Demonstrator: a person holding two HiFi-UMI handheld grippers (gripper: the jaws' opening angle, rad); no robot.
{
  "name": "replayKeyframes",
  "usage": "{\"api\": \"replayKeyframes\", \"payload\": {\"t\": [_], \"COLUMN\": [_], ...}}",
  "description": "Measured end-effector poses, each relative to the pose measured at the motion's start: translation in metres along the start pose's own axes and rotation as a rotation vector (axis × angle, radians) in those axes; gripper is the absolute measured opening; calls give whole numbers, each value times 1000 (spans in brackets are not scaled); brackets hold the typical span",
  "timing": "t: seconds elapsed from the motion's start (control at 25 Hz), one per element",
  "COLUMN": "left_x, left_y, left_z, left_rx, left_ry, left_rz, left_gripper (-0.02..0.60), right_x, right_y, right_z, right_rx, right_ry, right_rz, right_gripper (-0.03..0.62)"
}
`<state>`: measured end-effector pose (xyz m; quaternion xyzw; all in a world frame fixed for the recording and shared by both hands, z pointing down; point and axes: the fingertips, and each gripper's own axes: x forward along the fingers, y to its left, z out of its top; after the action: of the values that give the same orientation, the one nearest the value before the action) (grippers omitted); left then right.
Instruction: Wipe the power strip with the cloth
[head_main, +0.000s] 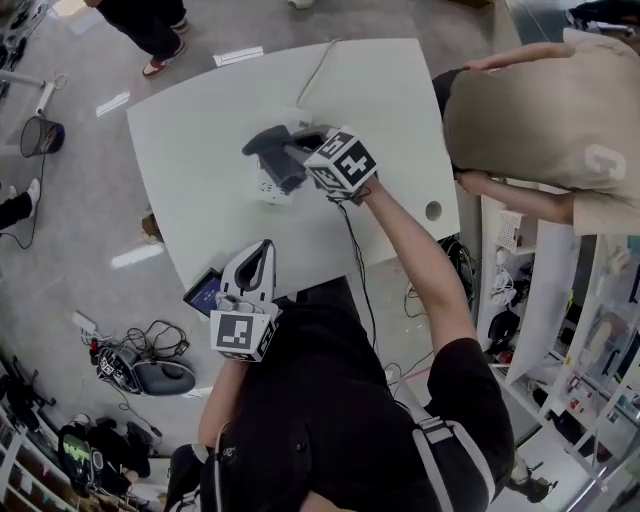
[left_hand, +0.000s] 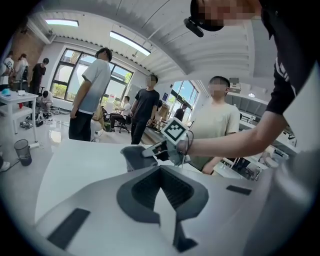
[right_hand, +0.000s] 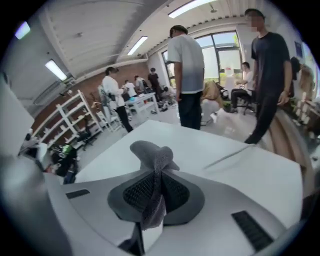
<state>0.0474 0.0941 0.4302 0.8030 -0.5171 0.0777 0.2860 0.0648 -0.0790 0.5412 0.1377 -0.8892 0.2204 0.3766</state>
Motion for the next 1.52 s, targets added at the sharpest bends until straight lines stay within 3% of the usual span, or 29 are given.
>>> {"api": "replayKeyframes", "payload": {"t": [0.12,0.28,0.52,0.8,0.88,0.96,1.08,1.24,1.52], "left_x": [1,-2,-6,1,0,1,1,-1,-4], "left_y": [-5,0,17,2,-2,-4,-10,-18,-4], "left_z": [-3,0,4,14,15,15,10,12,14], "left_rx": [7,7,10,66,84,94,99,132,96], "left_ry": [8,6,11,23,19,18,27,14,-13], "left_rz": [-1,27,47,10,8,11,11,9,17], "left_gripper": [32,32,32,32,32,32,33,32,32], "right_x": [6,20,15,5,-13,-30,-24,-5,10], "right_y": [-82,-104,-35,47,13,-55,-115,-85,20], "right_z": [8,4,-32,-62,-59,-50,-49,-68,-90], "right_rx": [6,8,86,217,314,472,636,492,110], "right_ry": [57,104,-25,-122,-223,-326,-285,-137,48], "right_rz": [-192,-257,-143,36,-49,-208,-320,-315,-183], "right_gripper": [45,44,44,44,44,44,44,44,45]}}
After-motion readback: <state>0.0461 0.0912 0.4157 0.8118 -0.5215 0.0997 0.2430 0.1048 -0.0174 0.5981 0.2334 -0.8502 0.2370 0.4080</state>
